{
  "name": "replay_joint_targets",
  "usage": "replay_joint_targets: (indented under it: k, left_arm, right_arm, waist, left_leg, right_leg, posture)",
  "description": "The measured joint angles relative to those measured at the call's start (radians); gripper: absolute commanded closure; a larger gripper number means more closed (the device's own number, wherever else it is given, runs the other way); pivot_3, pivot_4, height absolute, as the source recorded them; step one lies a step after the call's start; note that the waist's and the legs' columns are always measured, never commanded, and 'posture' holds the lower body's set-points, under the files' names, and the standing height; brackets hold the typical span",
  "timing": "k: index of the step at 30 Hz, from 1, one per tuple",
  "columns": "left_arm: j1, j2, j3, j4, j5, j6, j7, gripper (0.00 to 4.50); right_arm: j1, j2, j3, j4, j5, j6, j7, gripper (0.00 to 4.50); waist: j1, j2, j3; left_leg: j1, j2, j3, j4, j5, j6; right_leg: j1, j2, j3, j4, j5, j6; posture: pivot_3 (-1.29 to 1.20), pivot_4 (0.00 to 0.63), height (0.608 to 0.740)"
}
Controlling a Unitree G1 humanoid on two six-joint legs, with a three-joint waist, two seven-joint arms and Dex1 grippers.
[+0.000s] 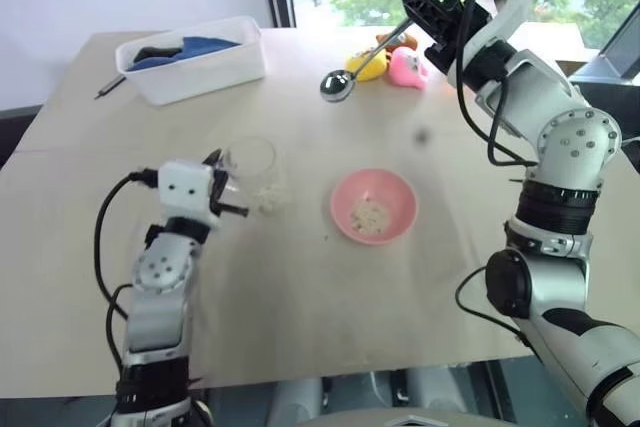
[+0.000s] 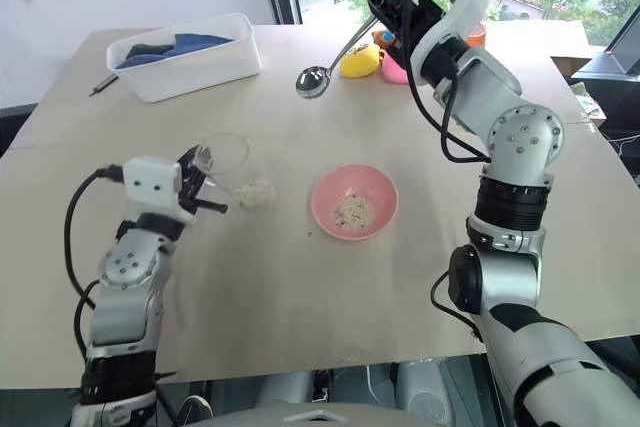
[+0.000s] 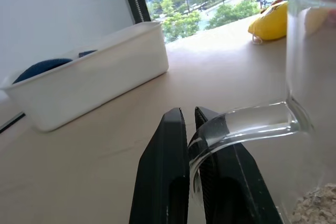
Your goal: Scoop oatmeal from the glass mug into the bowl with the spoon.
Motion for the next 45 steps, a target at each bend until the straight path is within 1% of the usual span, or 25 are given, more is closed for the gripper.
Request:
replay_joint_targets:
  k: [3,9,12,15,17,22,26,33,39,42,45]
  left_arm:
    - [-0.094,-0.022,-0.040,0.067,0.006,0.008,0.006,4.30]
    - [-0.222,-0.048,-0.110,0.204,0.020,0.012,-0.003,4.30]
    - [-0.256,-0.049,-0.140,0.241,0.021,-0.005,-0.021,4.30]
    - [-0.279,-0.050,-0.147,0.279,0.023,-0.013,-0.025,4.30]
    - [-0.308,-0.049,-0.162,0.319,0.031,-0.016,-0.034,4.30]
    - [-0.366,-0.040,-0.194,0.350,0.042,-0.030,-0.069,4.30]
    - [-0.378,-0.021,-0.222,0.352,0.058,-0.030,-0.098,4.30]
    - [-0.381,-0.003,-0.230,0.352,0.079,-0.031,-0.121,4.30]
    - [-0.381,0.021,-0.257,0.352,0.116,-0.036,-0.133,4.30]
    - [-0.381,0.022,-0.257,0.352,0.117,-0.042,-0.133,4.30]
    - [-0.380,0.023,-0.257,0.352,0.117,-0.054,-0.132,4.30]
  right_arm:
    - [-0.001,0.004,0.022,-0.005,0.014,0.016,0.015,4.50]
    - [-0.001,0.001,0.085,-0.036,-0.005,0.022,0.039,4.50]
    - [0.000,-0.007,0.101,-0.039,-0.019,0.022,0.041,4.50]
    - [0.006,-0.036,0.132,-0.046,-0.056,0.022,0.065,4.50]
    - [0.022,-0.056,0.181,-0.067,-0.107,0.019,0.095,4.50]
    - [0.056,-0.088,0.294,-0.075,-0.208,0.041,0.136,4.50]
    - [0.064,-0.122,0.376,-0.089,-0.314,0.020,0.193,4.50]
    - [0.095,-0.123,0.457,-0.091,-0.444,-0.054,0.265,4.50]
    - [0.131,-0.085,0.462,-0.091,-0.485,-0.055,0.295,4.50]
    - [0.140,-0.033,0.412,-0.091,-0.462,0.006,0.259,4.50]
    - [0.127,0.013,0.314,-0.073,-0.425,0.072,0.202,4.50]
  waist:
    - [-0.002,0.000,0.000]
    - [-0.008,0.000,0.000]
    - [-0.008,0.000,0.000]
    - [-0.008,0.000,0.000]
    - [-0.007,0.000,0.000]
    - [-0.008,0.000,0.000]
    - [-0.008,0.000,0.000]
    - [-0.008,0.000,0.000]
    - [-0.007,0.000,0.000]
    - [-0.007,0.000,0.000]
    - [-0.007,0.000,0.000]
  left_leg:
    - [0.000,0.000,0.000,0.000,0.000,0.000]
    - [0.000,0.000,0.000,-0.001,0.000,0.000]
    - [0.000,0.000,0.000,-0.001,0.000,0.000]
    - [0.000,0.000,0.000,-0.001,0.000,0.000]
    - [0.000,0.000,0.000,-0.001,0.000,0.000]
    - [-0.001,0.000,0.000,-0.001,0.000,0.000]
    - [-0.001,0.000,0.000,-0.001,0.000,0.000]
    - [-0.001,0.000,-0.001,-0.001,0.000,0.000]
    - [-0.001,0.000,-0.001,-0.001,0.000,-0.001]
    - [-0.001,0.000,-0.001,0.000,0.000,-0.001]
    - [-0.001,0.000,-0.001,0.000,0.000,-0.001]
  right_leg:
    - [0.000,0.000,0.000,0.000,0.000,0.000]
    - [0.000,0.001,-0.001,0.000,0.000,0.000]
    - [0.000,0.001,-0.001,0.000,0.000,0.000]
    - [0.000,0.001,-0.001,0.000,0.000,0.000]
    - [0.000,0.001,-0.001,0.000,0.000,0.000]
    - [0.000,0.000,-0.001,0.000,0.000,0.000]
    - [0.000,0.001,-0.002,-0.001,0.000,0.000]
    - [0.000,0.001,-0.002,-0.001,0.000,0.000]
    - [0.000,0.001,-0.002,0.000,0.000,0.000]
    - [0.000,0.001,-0.002,0.000,0.000,0.000]
    - [0.000,0.001,-0.002,0.000,0.000,0.000]
  posture:
    - [0.00,0.150,0.740]
    - [0.00,0.150,0.740]
    - [0.00,0.150,0.740]
    - [0.00,0.150,0.740]
    - [0.00,0.150,0.740]
    - [0.00,0.150,0.740]
    - [0.00,0.150,0.740]
    - [0.00,0.150,0.740]
    - [0.00,0.150,0.740]
    - [0.00,0.150,0.740]
    - [0.00,0.150,0.740]
